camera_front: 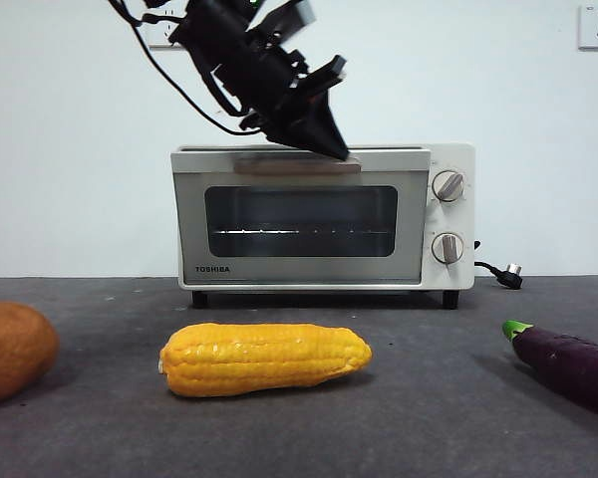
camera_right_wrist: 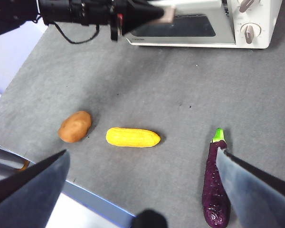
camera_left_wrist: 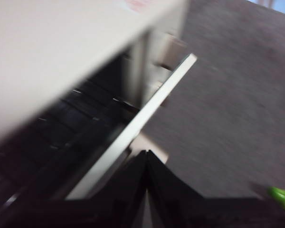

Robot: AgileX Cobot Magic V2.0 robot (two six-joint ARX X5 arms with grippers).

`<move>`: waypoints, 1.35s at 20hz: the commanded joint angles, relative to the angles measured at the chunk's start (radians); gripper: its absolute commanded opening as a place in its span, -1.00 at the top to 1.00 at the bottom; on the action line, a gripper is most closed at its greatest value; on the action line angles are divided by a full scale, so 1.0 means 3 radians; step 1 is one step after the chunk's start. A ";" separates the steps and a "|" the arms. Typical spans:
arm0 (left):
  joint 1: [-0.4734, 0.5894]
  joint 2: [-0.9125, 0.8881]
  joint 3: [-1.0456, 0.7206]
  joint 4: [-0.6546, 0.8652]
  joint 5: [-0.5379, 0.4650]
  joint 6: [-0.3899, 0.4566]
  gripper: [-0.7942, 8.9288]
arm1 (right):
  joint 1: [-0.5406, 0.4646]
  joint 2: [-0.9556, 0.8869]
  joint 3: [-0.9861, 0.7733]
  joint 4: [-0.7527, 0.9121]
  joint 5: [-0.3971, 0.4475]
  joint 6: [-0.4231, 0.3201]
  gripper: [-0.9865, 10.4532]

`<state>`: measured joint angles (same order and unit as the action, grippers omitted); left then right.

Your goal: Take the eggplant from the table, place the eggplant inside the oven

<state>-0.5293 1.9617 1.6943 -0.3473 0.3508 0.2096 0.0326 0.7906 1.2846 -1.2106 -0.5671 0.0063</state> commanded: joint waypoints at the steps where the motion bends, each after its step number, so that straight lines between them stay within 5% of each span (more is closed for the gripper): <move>1: -0.0043 0.0189 -0.0113 -0.0184 -0.0099 0.0037 0.85 | 0.0006 -0.0004 0.0010 0.0024 0.0004 -0.0038 -0.11; 15: -0.0552 0.0187 -0.0113 -0.0429 0.0202 -0.0005 0.85 | 0.0006 0.0056 0.0010 0.0034 0.0095 -0.0038 -0.11; 27: -0.0271 -0.0270 -0.0112 -0.0464 0.0198 -0.0268 0.85 | 0.0008 0.0212 0.0010 -0.0100 0.0159 -0.0092 -0.11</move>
<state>-0.6132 1.8858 1.6661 -0.4873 0.4068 0.1497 0.0326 0.8555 1.2846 -1.2419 -0.5220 -0.0051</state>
